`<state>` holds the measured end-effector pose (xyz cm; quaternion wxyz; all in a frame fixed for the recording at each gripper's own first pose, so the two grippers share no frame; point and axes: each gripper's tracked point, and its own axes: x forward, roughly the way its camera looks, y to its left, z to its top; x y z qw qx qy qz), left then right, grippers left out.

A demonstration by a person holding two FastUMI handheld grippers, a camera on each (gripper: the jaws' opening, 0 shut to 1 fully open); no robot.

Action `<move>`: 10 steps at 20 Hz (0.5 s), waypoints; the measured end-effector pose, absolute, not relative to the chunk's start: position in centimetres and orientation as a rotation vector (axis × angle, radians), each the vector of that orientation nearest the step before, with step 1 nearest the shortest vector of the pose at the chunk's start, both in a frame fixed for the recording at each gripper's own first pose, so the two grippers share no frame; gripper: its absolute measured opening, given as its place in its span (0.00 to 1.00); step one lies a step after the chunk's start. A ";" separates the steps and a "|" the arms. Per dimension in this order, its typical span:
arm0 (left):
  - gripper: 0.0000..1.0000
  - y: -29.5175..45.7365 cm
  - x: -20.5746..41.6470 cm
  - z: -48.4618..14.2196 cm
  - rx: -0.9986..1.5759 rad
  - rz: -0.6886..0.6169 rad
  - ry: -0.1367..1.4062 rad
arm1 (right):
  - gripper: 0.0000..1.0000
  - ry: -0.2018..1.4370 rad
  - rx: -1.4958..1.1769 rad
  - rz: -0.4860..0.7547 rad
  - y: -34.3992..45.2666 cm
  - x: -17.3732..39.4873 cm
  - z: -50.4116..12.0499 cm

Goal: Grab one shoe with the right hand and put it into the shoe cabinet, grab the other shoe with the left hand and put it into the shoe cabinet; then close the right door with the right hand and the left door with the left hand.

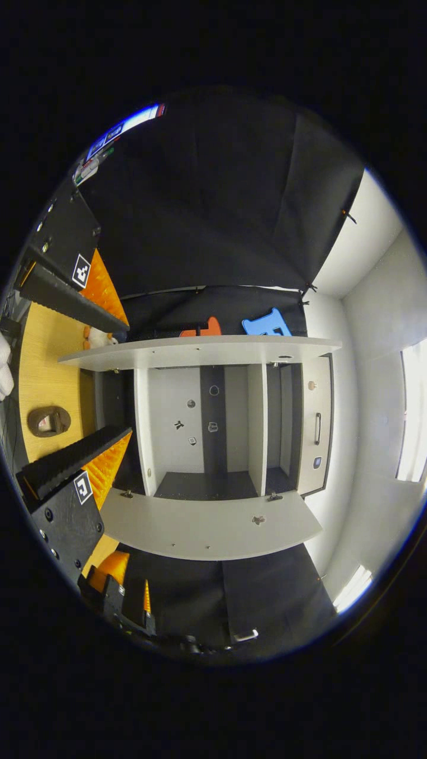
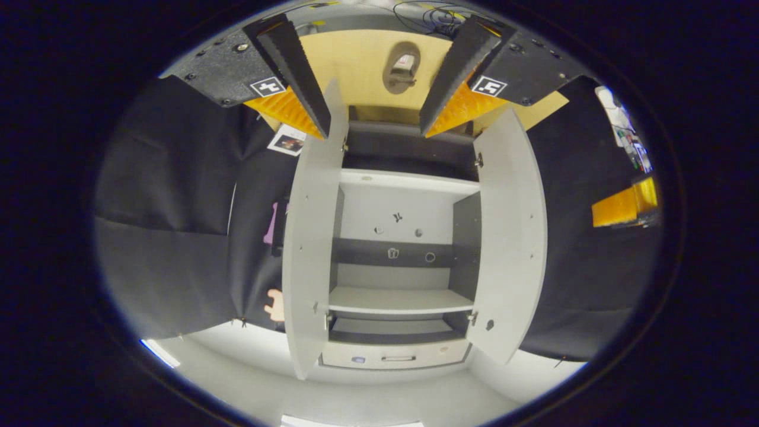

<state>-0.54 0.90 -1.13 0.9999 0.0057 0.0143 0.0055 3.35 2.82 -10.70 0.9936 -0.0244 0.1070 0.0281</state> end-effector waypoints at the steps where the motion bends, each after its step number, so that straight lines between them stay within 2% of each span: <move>1: 0.95 1.0 -0.5 -1.3 0.013 0.017 0.034 | 0.99 0.258 -0.051 0.067 3.2 3.8 -12.7; 6: 0.96 1.6 -0.7 -2.1 0.023 0.048 0.064 | 0.99 0.468 -0.015 0.129 5.6 5.9 -22.9; 10: 0.96 2.0 -0.6 -2.1 0.035 0.080 0.072 | 0.98 0.570 -0.031 0.158 7.1 8.1 -29.2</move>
